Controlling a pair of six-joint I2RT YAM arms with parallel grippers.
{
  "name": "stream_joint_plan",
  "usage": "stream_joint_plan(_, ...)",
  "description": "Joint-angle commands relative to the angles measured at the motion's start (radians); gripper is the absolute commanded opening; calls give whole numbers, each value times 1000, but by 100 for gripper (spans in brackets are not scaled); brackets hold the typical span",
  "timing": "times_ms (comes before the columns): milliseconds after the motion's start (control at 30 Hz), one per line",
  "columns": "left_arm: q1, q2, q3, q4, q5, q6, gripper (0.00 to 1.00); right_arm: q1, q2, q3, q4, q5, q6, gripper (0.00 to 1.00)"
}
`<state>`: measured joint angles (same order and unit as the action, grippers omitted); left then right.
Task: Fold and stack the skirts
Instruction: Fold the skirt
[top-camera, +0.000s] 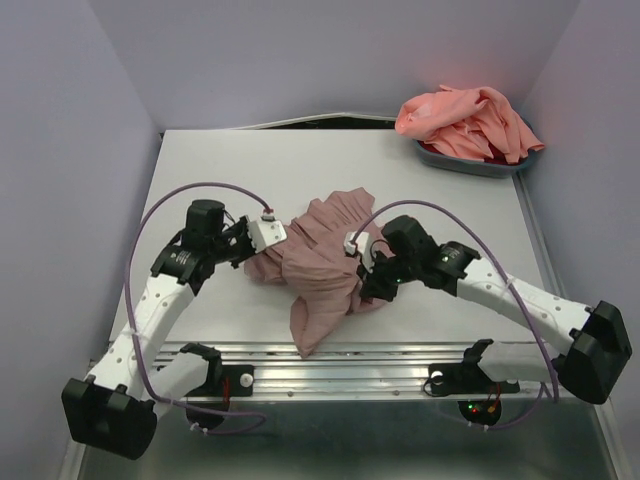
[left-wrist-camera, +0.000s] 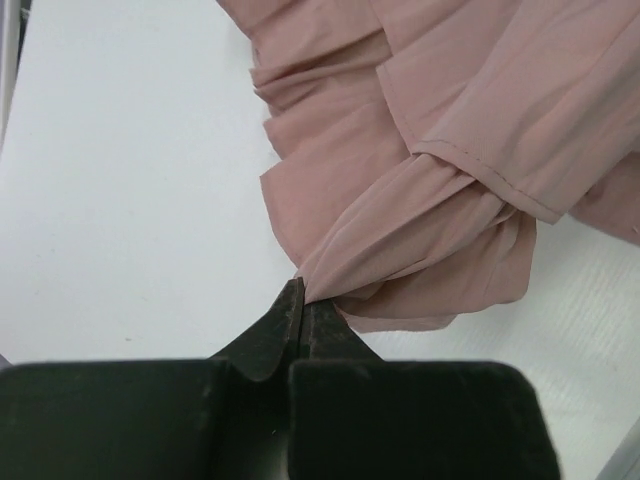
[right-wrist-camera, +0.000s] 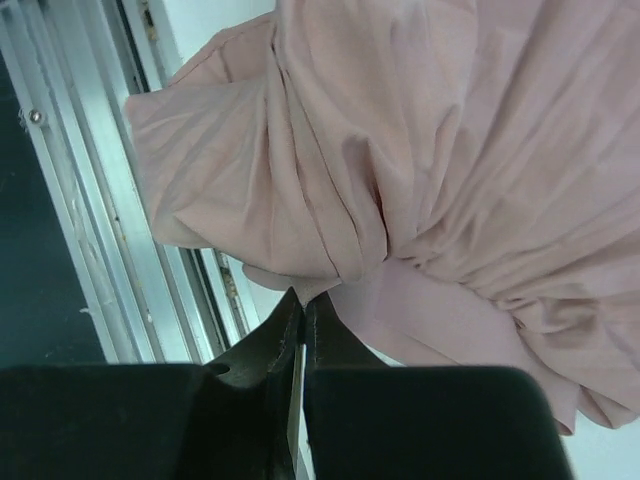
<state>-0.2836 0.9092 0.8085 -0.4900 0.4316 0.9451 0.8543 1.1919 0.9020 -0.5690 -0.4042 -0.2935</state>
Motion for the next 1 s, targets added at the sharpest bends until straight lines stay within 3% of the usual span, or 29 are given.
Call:
stream_joint_plan(0,0,124,145,117,33,-95,0,-148,21,52,-46,-229,27,1)
stream_joint_plan(400,-157,620,627,194,-37,-258,0,-500,83,31,-178,-556,-88,1)
stream_joint_plan(633,-235,1012,980,168,-111,-292,0,-685,358,116,-377,-683,-316,4)
stream_joint_plan(800,-241,1206,1119,172,-146,-313,0,-791,606,244,-634,-731,-559,20)
stream_joint_plan(833,-244,1220,1132,172,-145,-316,3,-791,639,259,-679,-734,-596,28)
stream_joint_plan(867,-246,1231,1143,174,-139,-324,16,-791,667,274,-713,-733,-620,38)
stream_joint_plan(900,-249,1237,1156,179,-140,-347,22,-791,692,281,-738,-734,-633,53)
stream_joint_plan(933,-249,1234,1163,180,-137,-357,29,-791,692,282,-746,-726,-622,59)
stream_joint_plan(967,-249,1229,1167,182,-139,-365,50,-791,681,281,-734,-719,-590,69)
